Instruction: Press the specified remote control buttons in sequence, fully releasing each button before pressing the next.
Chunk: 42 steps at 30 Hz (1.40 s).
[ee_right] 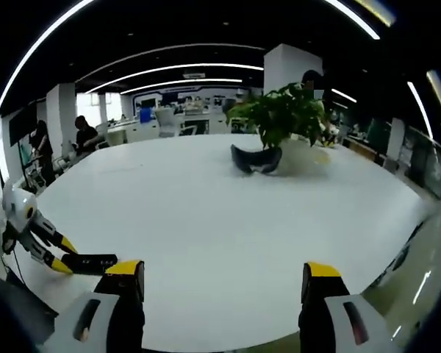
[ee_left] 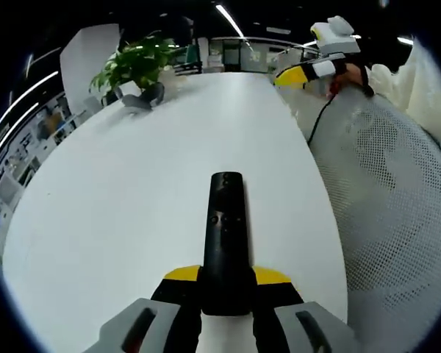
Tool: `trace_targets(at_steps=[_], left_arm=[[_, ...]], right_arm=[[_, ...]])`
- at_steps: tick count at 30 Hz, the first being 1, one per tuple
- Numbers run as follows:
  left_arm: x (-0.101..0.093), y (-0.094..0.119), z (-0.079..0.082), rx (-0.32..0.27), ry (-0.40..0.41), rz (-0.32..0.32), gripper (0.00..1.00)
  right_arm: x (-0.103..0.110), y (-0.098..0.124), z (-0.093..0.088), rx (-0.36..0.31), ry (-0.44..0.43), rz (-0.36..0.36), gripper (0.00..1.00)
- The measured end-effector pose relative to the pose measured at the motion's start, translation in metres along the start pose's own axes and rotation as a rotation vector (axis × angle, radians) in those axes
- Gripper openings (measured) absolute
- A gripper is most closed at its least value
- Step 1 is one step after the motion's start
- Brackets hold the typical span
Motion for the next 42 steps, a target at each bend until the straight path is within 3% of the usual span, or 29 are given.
trace_targets(at_steps=[12,22,25,42], left_arm=[[0.056,-0.005,0.007,0.020,0.017,0.026,0.24],[0.088,-0.008,0.015,0.060,-0.026,0.033,0.23],[0.098,-0.008,0.020,0.061,-0.053,0.072,0.23],[0.148,-0.018,0.036,0.069,-0.042,0.075,0.23]], right_arm=[[0.007,-0.003,0.000,0.026,0.096,0.014,0.91],[0.008,-0.004,-0.002,0.057,0.097,0.034,0.88],[0.008,-0.005,-0.003,0.059,0.104,0.033,0.88],[0.009,-0.008,-0.005,0.098,0.107,0.047,0.85]])
Point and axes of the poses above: the point that each gripper's makers call its tool centre point, and the gripper's own axes: y roughly backward along the fingers, x roughly to its left, z roughly out of its top, the point moved 10 cm from there along y, roughly backward along the fingers, and after that the axes turned 7 degrees about x, right-handed, at the moved point
